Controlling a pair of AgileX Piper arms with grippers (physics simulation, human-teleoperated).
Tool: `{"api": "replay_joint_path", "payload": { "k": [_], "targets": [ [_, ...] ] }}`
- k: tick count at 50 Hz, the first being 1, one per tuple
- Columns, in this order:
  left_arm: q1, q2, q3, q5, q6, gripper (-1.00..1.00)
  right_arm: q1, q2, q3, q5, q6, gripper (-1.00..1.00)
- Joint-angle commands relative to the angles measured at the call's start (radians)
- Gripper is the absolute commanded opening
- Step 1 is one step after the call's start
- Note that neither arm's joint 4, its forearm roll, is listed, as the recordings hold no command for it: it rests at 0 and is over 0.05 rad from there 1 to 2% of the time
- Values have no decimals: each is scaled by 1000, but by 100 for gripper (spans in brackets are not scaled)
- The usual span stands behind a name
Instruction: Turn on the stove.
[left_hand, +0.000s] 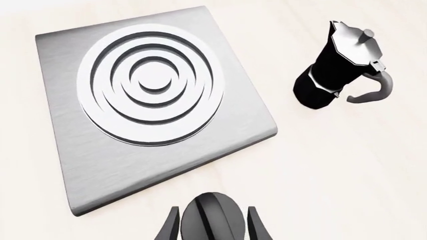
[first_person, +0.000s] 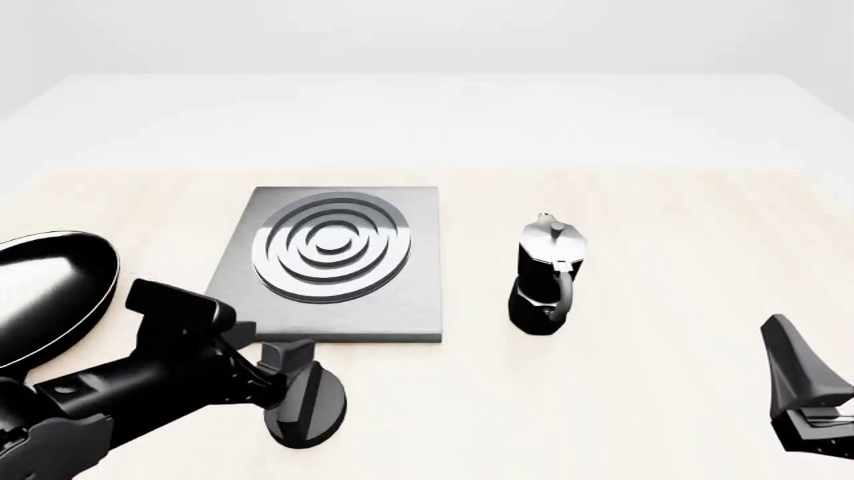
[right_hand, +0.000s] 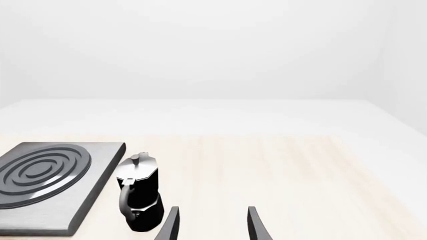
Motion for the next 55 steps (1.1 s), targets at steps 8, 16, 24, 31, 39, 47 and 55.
{"api": "replay_joint_path", "payload": {
  "k": [8,16,24,31,39,47,55],
  "targets": [
    [-16,96,24,-86,-13,100,1,11,0,-9,2,100],
    [-18,131,40,-121,-23,100,1,-2,0,1,1,100],
    [-15,170,46,-150,-29,100,1,-1,0,-1,2,100],
    [-15,190,45,-166,-27,100,0,-5,0,2,6,100],
    [-18,219,45,-188,-32,100,0,-5,0,1,7,100],
    [-18,245,49,-211,-34,100,0,-1,0,-3,7,100],
    [-24,262,49,-225,-39,100,0,5,0,-8,7,100]
  ]
}}
